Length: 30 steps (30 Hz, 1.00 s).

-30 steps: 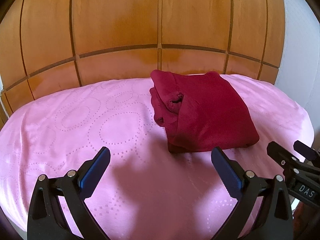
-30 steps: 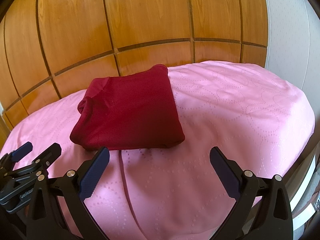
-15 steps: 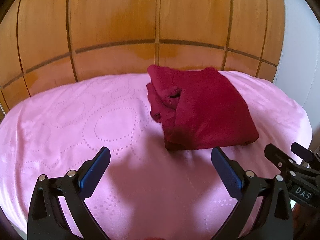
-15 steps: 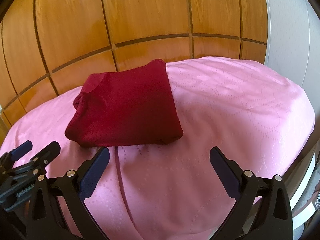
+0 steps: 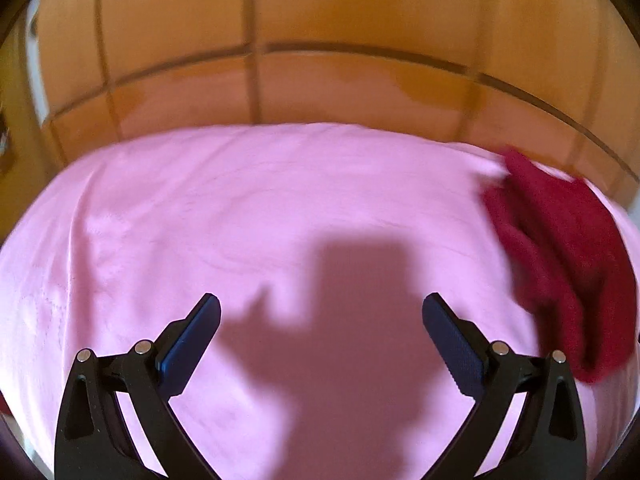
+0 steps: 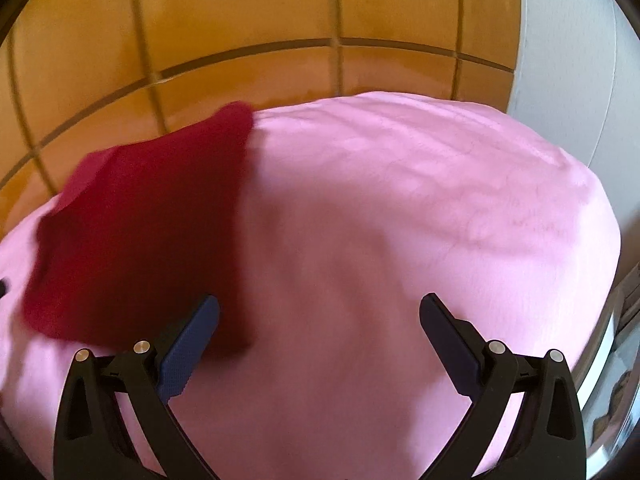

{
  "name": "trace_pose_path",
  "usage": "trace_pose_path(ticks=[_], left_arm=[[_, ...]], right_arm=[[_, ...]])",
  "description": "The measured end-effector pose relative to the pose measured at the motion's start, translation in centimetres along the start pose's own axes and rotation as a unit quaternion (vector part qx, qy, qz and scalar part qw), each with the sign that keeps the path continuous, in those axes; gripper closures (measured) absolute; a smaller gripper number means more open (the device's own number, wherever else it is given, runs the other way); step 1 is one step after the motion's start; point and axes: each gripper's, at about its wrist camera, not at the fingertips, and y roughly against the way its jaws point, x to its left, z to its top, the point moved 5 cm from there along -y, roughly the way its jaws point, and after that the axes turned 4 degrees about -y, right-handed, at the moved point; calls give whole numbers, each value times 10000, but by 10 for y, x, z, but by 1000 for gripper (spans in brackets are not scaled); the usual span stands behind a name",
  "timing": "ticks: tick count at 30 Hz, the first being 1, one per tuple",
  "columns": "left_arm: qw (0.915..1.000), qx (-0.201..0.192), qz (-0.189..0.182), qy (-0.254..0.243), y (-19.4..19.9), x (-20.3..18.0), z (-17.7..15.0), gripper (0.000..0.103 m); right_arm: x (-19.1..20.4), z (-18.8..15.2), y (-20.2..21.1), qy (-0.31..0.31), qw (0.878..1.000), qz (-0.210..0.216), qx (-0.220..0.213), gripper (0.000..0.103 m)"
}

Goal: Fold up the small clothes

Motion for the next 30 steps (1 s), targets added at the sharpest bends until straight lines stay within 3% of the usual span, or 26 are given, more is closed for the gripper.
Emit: trace_pose_path(ticks=[6,10,11,13,15,19,30], left_arm=[[9918,415,827,883,-56,109,22,2],[9813,651,1309,1255,-84,170,19,2],[9786,754,1319,1386,-92,184,14,2],[9786,727,1003,1643,-102,197,9,2],[9788,620,954,1701,-103,200,9,2],[9788,756,1309,1380,-110,190,9,2],[9786,800,1283,1397,-110,197,15,2]], right_arm=[[-29,80,-70,-35,9987,-493,122,4],[-42,110,-120,-200,9976,-553,357,4],[-42,112,-131,-182,9975,-523,445,4],[-43,113,-151,-109,9965,-536,632,4],[-44,111,-173,-21,9947,-520,890,3],[-44,111,-175,-79,9956,-422,832,3],[-46,112,-177,-175,9957,-315,858,3]])
